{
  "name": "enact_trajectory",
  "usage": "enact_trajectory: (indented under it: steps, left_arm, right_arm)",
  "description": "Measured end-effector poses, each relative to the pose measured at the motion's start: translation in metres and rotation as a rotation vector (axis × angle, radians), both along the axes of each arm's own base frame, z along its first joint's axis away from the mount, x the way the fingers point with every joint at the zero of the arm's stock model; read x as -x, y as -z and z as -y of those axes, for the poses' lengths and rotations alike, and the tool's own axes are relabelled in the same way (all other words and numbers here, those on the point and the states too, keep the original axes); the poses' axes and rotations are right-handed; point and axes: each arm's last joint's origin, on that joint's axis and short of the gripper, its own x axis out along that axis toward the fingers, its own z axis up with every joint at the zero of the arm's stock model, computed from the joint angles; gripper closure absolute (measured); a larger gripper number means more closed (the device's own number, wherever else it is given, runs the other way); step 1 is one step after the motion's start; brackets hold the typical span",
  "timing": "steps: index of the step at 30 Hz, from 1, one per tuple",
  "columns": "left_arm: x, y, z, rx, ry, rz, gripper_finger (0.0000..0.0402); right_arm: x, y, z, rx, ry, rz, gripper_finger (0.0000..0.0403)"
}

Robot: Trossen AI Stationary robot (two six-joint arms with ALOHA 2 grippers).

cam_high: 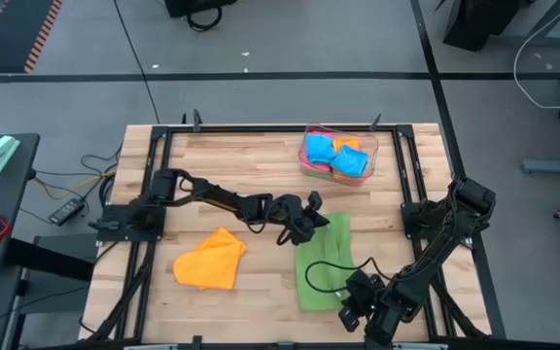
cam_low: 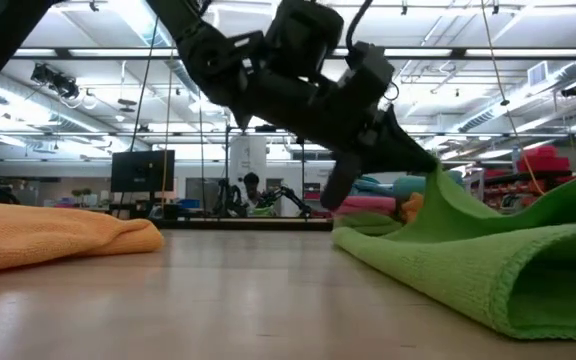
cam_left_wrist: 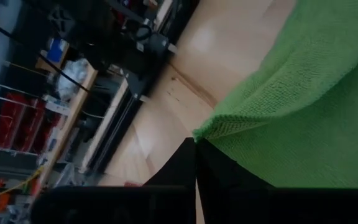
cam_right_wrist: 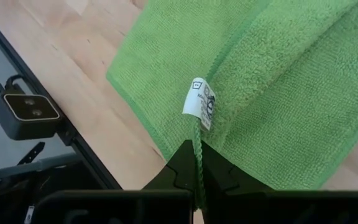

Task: Fold microfiber towels
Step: Fold the green towel

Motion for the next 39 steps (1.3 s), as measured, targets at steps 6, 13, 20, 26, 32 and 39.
enact_trajectory:
  steps: [6, 13, 20, 26, 32, 39]
  left_arm:
    - [-0.013, 0.011, 0.000, -0.025, 0.009, 0.015, 0.0377]
    - [-0.019, 0.013, 0.002, -0.025, 0.011, 0.023, 0.0376]
    - [-0.020, 0.013, 0.002, -0.018, 0.009, 0.018, 0.0385]
    - [-0.020, 0.013, 0.002, 0.012, 0.012, 0.019, 0.0366]
    - [-0.020, 0.010, 0.002, 0.019, 0.012, 0.047, 0.0372]
    - [-0.027, 0.000, 0.003, 0.046, 0.003, 0.073, 0.0388]
  right_arm:
    - [0.002, 0.001, 0.001, -0.024, 0.022, -0.046, 0.0392]
    - [0.006, 0.003, 0.003, -0.053, 0.047, -0.131, 0.0356]
    - [0.009, 0.005, 0.001, -0.141, 0.038, -0.247, 0.0272]
    - [0.012, 0.005, 0.000, -0.194, 0.050, -0.323, 0.0226]
    - [0.014, -0.004, 0.003, -0.197, 0.050, -0.310, 0.0223]
    - [0.021, -0.025, 0.013, -0.172, 0.060, -0.245, 0.0226]
